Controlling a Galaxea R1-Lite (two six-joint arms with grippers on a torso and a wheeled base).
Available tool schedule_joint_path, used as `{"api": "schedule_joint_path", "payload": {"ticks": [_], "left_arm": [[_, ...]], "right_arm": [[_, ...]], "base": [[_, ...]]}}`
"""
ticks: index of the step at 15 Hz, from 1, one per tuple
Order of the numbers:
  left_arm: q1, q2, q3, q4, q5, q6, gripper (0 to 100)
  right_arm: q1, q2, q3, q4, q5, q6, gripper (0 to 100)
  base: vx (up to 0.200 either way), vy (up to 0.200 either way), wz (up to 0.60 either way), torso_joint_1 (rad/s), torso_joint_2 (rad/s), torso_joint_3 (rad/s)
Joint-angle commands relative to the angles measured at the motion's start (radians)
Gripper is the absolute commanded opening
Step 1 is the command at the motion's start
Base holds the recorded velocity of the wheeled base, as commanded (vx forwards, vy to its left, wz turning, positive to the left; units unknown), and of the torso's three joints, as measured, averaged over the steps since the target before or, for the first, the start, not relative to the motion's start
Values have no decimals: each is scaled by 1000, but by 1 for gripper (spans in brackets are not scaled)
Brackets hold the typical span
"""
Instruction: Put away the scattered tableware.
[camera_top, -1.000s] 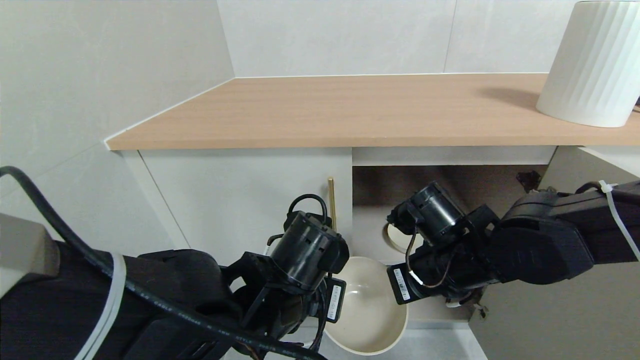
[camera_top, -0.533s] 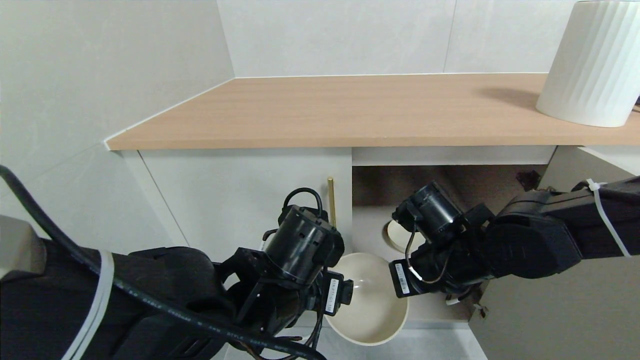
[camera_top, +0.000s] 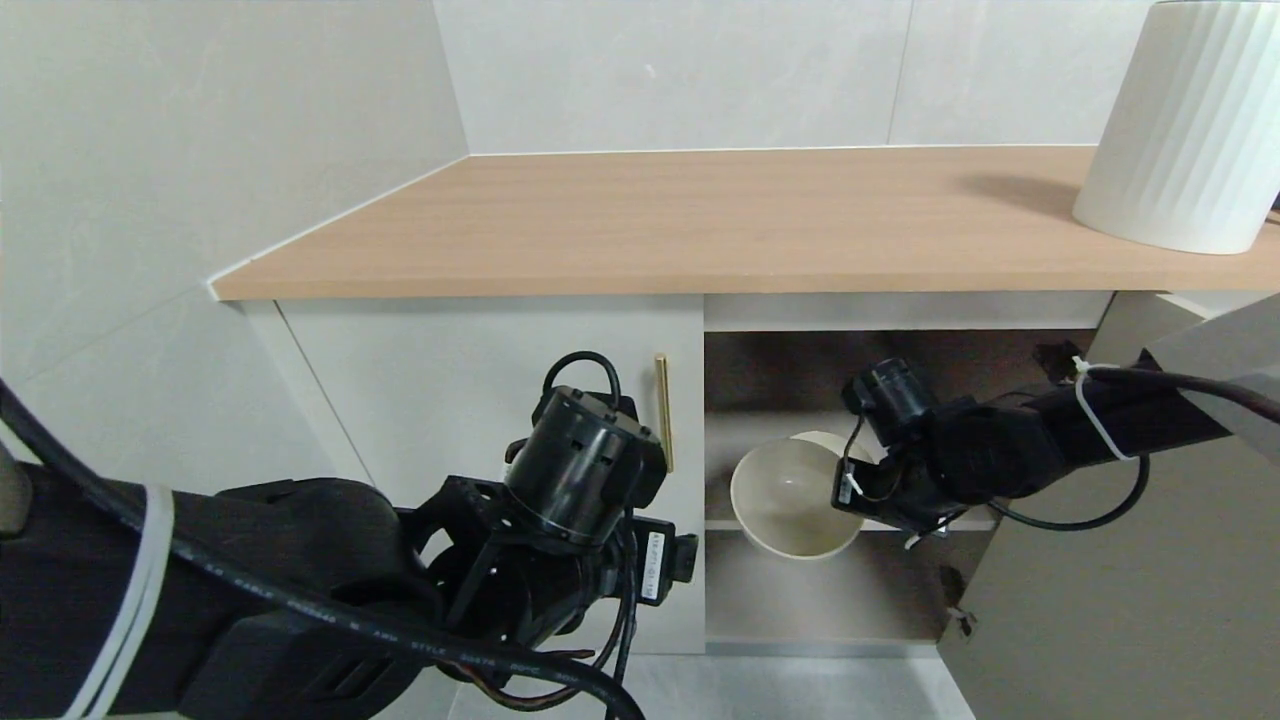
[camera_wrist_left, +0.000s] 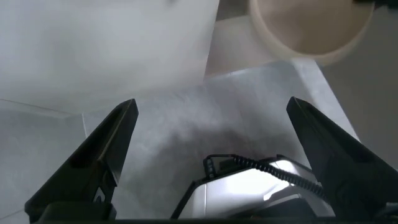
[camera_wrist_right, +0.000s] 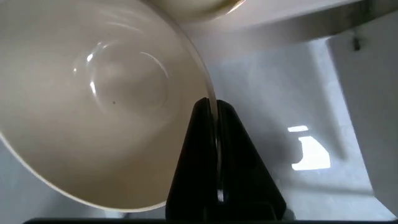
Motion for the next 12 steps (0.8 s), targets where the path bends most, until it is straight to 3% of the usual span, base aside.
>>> {"api": "schedule_joint_path", "payload": {"ticks": [1,9,12], "left_arm": [[1,-15,0,-1,1,0,100],[2,-18,0,-1,1,0,100],[2,-16,0,-1,1,0,100]], "right_arm": [[-37,20,4,-20,0,18,0],[-125,82,-10,-268,-74,41,0],[-148,140,-59,-279,-117,40,0]], "base": [[0,0,0,0,0,0],[0,0,0,0,0,0],[0,0,0,0,0,0]]}}
